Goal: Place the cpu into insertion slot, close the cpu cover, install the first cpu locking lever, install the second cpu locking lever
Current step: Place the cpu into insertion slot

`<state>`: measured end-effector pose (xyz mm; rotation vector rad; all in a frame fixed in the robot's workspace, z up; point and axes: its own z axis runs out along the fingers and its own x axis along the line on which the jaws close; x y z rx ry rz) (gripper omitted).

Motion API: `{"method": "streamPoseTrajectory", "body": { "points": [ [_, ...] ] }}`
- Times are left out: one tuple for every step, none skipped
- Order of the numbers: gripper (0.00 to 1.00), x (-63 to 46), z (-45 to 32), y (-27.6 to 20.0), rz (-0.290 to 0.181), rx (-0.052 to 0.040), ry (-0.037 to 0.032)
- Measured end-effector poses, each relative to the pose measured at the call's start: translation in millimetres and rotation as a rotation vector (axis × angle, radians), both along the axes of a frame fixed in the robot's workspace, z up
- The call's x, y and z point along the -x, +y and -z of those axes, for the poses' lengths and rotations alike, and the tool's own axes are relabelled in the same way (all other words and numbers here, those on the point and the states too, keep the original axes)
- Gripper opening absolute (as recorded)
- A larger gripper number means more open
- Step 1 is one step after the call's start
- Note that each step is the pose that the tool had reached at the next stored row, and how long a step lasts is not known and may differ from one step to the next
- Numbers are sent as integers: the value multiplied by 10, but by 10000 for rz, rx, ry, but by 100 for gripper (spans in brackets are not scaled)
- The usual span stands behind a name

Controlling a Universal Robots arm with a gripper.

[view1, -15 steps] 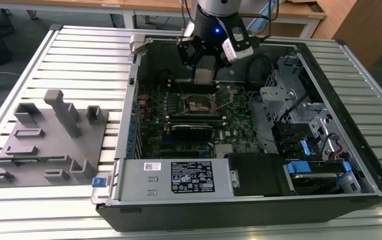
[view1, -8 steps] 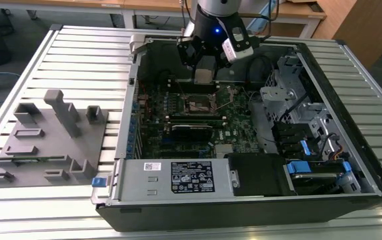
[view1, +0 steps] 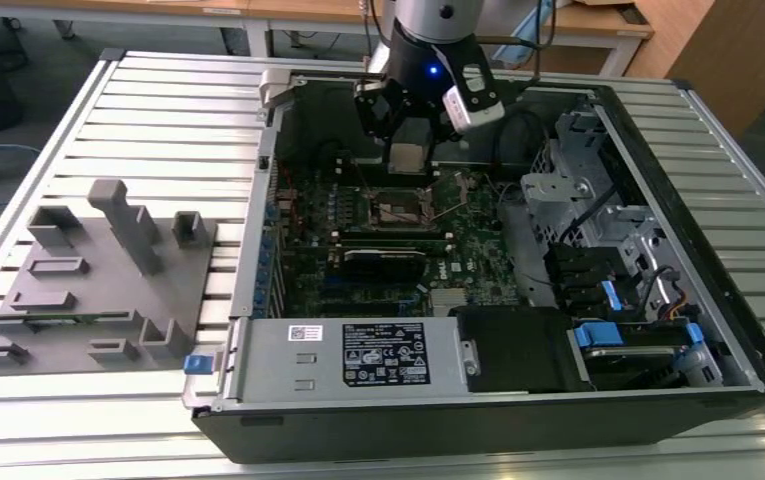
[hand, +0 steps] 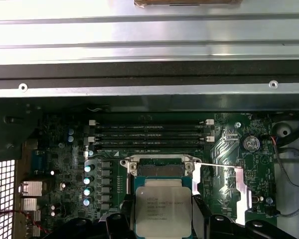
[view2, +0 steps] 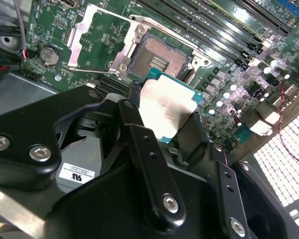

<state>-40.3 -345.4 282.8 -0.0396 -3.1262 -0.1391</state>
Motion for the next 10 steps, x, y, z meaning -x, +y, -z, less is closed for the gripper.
{"method": "streamPoseTrajectory", "body": {
  "points": [
    [54, 0, 0, 0, 0, 0, 0],
    [54, 0, 0, 0, 1, 2, 1],
    [54, 0, 1, 0, 0, 1, 1],
    [54, 0, 4, 0, 0, -2, -1],
    [54, 0, 8, 0, 0, -4, -2],
    [54, 0, 11, 0, 0, -3, -1],
    [54, 0, 16, 0, 0, -2, -1],
    [54, 0, 23, 0, 0, -1, 0],
    [54, 0, 27, 0, 0, -2, -1],
    [54, 0, 27, 0, 0, 1, 0]
  ]
}}
